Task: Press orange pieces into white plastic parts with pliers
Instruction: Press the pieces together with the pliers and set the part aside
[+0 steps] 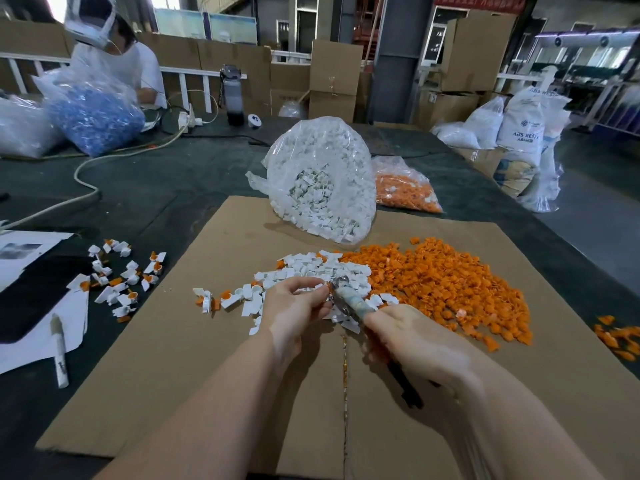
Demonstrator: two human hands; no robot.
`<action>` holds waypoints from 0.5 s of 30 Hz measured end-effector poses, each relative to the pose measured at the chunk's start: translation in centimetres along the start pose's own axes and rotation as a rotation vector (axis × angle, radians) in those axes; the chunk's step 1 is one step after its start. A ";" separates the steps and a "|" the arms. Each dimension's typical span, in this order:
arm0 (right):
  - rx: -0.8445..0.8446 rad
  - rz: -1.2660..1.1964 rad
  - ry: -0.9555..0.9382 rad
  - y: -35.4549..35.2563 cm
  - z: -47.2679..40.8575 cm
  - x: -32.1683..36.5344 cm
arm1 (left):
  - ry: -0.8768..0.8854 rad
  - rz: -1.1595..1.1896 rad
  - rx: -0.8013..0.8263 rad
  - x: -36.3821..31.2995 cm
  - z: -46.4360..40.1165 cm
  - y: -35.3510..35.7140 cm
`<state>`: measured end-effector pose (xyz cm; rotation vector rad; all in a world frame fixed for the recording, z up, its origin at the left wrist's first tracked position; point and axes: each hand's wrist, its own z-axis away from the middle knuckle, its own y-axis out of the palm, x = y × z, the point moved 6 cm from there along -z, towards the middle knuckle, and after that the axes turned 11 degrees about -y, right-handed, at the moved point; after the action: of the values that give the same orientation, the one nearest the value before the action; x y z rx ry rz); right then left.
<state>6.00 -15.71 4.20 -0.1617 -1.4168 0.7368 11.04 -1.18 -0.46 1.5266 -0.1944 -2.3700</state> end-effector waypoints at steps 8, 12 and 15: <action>-0.118 0.290 -0.072 0.0 -0.2 0.2 | 0.033 0.015 -0.030 0.2 -0.1 0.2; -0.136 0.307 -0.085 0.3 -0.2 -0.4 | 0.011 0.021 -0.030 0.7 -0.2 0.4; -0.193 0.309 -0.111 0.3 -0.2 -0.9 | -0.005 0.043 -0.043 1.1 -0.2 0.4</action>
<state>6.06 -15.90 3.23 -0.5045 -1.5884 0.8708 10.87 -1.93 -1.37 1.4828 -0.1749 -2.3291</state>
